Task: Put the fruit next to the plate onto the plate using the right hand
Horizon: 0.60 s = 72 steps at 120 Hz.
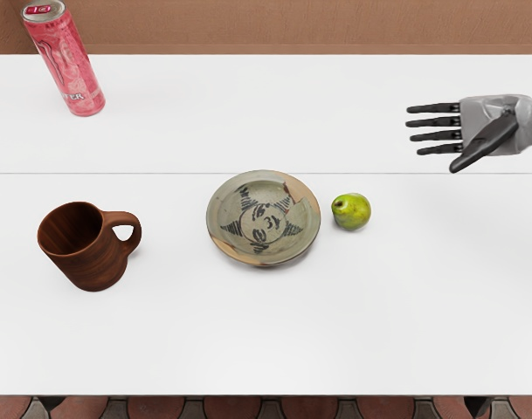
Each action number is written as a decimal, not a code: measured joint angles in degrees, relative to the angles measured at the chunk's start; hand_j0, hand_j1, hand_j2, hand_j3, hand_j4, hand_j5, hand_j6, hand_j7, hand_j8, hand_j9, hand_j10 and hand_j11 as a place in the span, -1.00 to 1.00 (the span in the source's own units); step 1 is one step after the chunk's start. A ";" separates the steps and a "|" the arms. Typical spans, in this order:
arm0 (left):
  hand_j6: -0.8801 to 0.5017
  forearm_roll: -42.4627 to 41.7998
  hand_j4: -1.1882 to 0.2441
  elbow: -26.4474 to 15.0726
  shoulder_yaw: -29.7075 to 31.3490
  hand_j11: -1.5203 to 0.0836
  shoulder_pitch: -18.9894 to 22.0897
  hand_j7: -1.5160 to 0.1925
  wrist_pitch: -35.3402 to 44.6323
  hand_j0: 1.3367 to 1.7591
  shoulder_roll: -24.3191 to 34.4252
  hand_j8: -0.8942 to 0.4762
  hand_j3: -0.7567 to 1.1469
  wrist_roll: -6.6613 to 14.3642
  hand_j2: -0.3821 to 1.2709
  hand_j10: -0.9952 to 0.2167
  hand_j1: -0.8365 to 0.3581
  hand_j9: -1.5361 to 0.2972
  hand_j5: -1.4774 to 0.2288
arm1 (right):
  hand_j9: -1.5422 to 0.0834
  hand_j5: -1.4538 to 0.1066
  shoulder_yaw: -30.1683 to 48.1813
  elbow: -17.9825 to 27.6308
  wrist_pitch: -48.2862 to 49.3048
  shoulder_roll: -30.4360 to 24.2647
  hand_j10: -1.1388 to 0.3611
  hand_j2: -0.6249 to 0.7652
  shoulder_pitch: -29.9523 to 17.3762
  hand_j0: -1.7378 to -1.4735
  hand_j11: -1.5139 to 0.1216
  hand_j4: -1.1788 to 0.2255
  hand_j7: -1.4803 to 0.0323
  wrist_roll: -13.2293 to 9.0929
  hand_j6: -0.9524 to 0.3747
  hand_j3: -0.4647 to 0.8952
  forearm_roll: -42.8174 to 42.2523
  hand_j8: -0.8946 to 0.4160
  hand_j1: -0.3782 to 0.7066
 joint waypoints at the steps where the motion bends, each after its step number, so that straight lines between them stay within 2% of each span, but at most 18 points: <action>1: 0.27 0.00 0.66 0.00 0.00 0.89 0.00 0.77 0.00 0.52 0.00 0.30 -0.21 0.00 -0.54 0.64 0.98 0.67 0.73 | 0.90 0.86 0.00 0.00 0.00 -0.05 0.52 -0.10 0.00 -0.40 0.85 0.68 0.96 0.00 0.44 -0.32 0.01 0.37 -0.95; 42: 0.27 0.00 0.66 0.00 -0.07 0.89 0.00 0.77 0.00 0.52 0.00 0.30 -0.21 0.00 -0.54 0.64 0.98 0.67 0.73 | 0.90 0.86 -0.20 0.58 0.00 -0.44 0.52 -0.10 0.03 -0.40 0.85 0.68 0.96 0.00 0.44 -0.32 -0.17 0.37 -0.95; 56: 0.27 0.00 0.66 0.00 -0.08 0.89 0.00 0.77 0.00 0.52 0.00 0.30 -0.21 0.00 -0.54 0.64 0.98 0.67 0.73 | 0.90 0.86 -0.46 3.84 0.00 -0.23 0.52 -0.10 1.12 -0.40 0.85 0.68 0.96 0.00 0.44 -0.32 -3.02 0.37 -0.95; 72: 0.27 0.00 0.66 0.00 -0.08 0.89 0.00 0.77 0.00 0.52 0.00 0.30 -0.21 0.00 -0.54 0.64 0.98 0.67 0.73 | 0.90 0.86 -0.67 10.07 0.00 -0.06 0.52 -0.10 3.53 -0.40 0.85 0.68 0.96 0.00 0.44 -0.32 -7.99 0.37 -0.95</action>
